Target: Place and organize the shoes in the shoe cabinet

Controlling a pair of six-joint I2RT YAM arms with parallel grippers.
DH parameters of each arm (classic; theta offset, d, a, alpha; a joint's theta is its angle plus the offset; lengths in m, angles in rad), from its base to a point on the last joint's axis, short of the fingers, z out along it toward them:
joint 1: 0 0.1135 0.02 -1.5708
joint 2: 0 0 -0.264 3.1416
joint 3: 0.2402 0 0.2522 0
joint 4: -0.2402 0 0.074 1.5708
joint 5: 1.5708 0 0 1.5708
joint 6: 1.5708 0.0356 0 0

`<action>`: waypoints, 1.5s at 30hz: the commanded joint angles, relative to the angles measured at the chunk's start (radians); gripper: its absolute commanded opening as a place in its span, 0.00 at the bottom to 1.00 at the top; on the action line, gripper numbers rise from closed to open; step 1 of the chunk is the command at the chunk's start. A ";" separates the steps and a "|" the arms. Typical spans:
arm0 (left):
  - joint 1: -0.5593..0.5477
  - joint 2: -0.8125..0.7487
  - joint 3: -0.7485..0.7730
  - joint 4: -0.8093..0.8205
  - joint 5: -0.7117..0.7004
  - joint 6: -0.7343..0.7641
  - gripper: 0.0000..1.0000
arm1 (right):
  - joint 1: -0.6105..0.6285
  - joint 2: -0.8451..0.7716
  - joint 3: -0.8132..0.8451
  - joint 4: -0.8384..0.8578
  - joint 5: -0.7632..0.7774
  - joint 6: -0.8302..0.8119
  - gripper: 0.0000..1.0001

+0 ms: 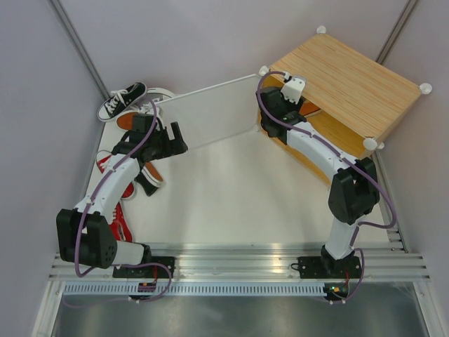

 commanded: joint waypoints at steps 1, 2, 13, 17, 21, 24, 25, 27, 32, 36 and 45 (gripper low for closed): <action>0.005 -0.037 0.003 0.010 0.016 -0.026 0.99 | -0.013 0.023 0.048 -0.006 0.027 0.024 0.57; 0.005 -0.036 0.003 0.012 0.016 -0.026 0.99 | -0.019 0.027 0.055 -0.008 0.026 0.024 0.57; 0.005 -0.043 0.001 0.009 0.012 -0.023 0.99 | -0.048 0.031 0.026 0.030 -0.035 -0.023 0.13; 0.005 -0.045 0.001 0.010 0.009 -0.022 0.99 | -0.071 0.015 -0.001 0.076 -0.057 -0.086 0.00; 0.005 -0.046 0.003 0.009 0.009 -0.020 0.99 | -0.106 -0.017 -0.031 0.162 -0.118 -0.170 0.01; 0.005 -0.046 0.001 0.009 0.006 -0.020 0.99 | -0.126 -0.020 -0.042 0.231 -0.149 -0.262 0.01; 0.005 -0.045 0.001 0.009 0.007 -0.022 0.99 | -0.129 -0.019 -0.039 0.247 -0.147 -0.278 0.01; 0.005 -0.045 0.003 0.009 0.007 -0.020 0.99 | -0.143 -0.022 -0.039 0.264 -0.173 -0.317 0.01; 0.007 -0.040 0.004 0.010 0.007 -0.020 0.99 | -0.171 -0.057 -0.071 0.314 -0.249 -0.345 0.01; 0.007 -0.014 0.013 0.009 0.012 -0.032 0.99 | -0.171 -0.075 -0.119 0.333 -0.290 -0.316 0.01; 0.013 0.003 0.012 0.009 0.018 -0.043 0.99 | -0.169 -0.137 -0.241 0.487 -0.273 -0.410 0.01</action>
